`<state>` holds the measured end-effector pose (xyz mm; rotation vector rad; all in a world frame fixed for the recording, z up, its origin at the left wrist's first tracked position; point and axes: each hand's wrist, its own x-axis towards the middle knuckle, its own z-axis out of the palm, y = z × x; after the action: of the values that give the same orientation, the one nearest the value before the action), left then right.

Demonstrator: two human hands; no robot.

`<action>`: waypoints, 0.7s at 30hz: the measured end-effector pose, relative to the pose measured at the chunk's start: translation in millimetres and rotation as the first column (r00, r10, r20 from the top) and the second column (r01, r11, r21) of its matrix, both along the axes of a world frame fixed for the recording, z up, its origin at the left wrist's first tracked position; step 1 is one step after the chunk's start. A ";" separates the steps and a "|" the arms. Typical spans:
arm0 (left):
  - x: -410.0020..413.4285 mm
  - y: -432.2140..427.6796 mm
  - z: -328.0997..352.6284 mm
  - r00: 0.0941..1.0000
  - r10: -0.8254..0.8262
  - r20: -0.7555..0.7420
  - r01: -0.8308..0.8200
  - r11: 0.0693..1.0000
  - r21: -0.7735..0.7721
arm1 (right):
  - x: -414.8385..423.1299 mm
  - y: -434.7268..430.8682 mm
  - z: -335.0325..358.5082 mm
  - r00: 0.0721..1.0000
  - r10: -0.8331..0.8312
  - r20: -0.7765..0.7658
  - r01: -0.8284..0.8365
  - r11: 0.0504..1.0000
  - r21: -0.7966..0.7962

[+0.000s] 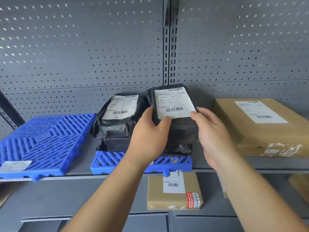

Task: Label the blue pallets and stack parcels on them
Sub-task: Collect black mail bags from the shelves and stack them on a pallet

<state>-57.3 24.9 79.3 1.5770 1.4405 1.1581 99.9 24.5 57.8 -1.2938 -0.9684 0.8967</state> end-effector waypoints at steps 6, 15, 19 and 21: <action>6.5 12.2 0.5 0.965 0.021 -0.260 -0.014 0.999 0.029 | 3.9 18.0 -11.0 0.994 0.098 0.054 -0.094 0.993 -0.070; 20.4 4.3 -3.4 0.920 0.091 -0.381 -0.008 0.976 0.216 | 19.7 20.8 -13.7 0.987 0.126 0.097 -0.120 0.990 -0.068; 26.2 0.0 -1.0 0.919 0.114 -0.377 -0.027 0.973 0.228 | 27.5 16.1 -7.2 0.972 0.135 0.191 -0.132 0.991 -0.030; 30.4 -3.6 -0.4 0.910 0.127 -0.395 -0.027 0.968 0.248 | 31.6 11.1 -5.1 0.960 0.128 0.249 -0.130 0.991 -0.008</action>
<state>-26.9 21.3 78.9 2.0398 1.6904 1.1221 131.5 35.6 52.7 -1.3707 -1.2638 0.8408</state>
